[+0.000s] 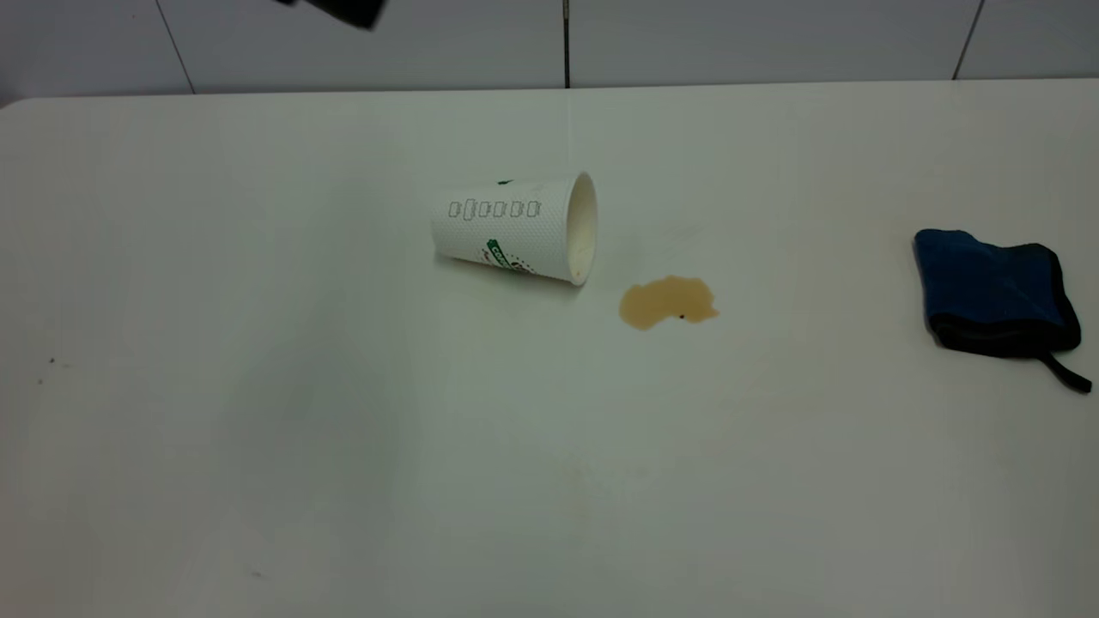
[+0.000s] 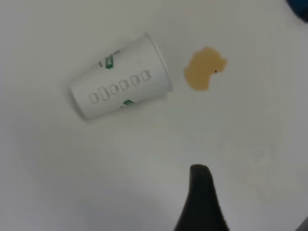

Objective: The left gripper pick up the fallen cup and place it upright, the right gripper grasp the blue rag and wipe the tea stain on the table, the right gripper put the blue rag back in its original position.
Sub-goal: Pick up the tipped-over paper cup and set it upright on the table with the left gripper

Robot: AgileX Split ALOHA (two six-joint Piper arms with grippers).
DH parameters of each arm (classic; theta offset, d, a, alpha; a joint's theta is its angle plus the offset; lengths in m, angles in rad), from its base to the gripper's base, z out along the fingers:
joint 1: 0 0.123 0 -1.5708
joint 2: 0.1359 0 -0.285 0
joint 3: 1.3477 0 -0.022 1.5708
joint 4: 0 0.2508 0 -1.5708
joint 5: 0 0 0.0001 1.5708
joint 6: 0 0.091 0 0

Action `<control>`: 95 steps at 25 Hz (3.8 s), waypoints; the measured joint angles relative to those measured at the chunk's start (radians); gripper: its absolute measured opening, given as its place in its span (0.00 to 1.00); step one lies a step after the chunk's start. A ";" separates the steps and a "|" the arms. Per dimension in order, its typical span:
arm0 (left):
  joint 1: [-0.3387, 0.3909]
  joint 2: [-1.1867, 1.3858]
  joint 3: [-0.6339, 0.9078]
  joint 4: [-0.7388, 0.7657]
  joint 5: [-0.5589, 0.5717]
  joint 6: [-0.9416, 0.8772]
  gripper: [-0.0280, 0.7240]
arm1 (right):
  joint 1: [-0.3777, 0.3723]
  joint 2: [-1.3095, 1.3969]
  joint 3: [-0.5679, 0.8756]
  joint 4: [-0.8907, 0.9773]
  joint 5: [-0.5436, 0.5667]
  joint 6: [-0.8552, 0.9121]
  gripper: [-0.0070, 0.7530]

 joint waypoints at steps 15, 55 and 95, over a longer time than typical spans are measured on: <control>-0.302 0.469 -0.464 0.881 0.265 -0.856 0.82 | 0.000 0.000 0.000 0.000 0.000 0.000 0.71; -0.428 1.014 -0.852 1.706 0.347 -1.919 0.78 | 0.000 0.000 0.000 0.000 0.000 0.000 0.71; -0.384 1.094 -0.855 1.709 0.366 -2.025 0.82 | 0.000 0.000 0.000 0.000 0.000 0.000 0.71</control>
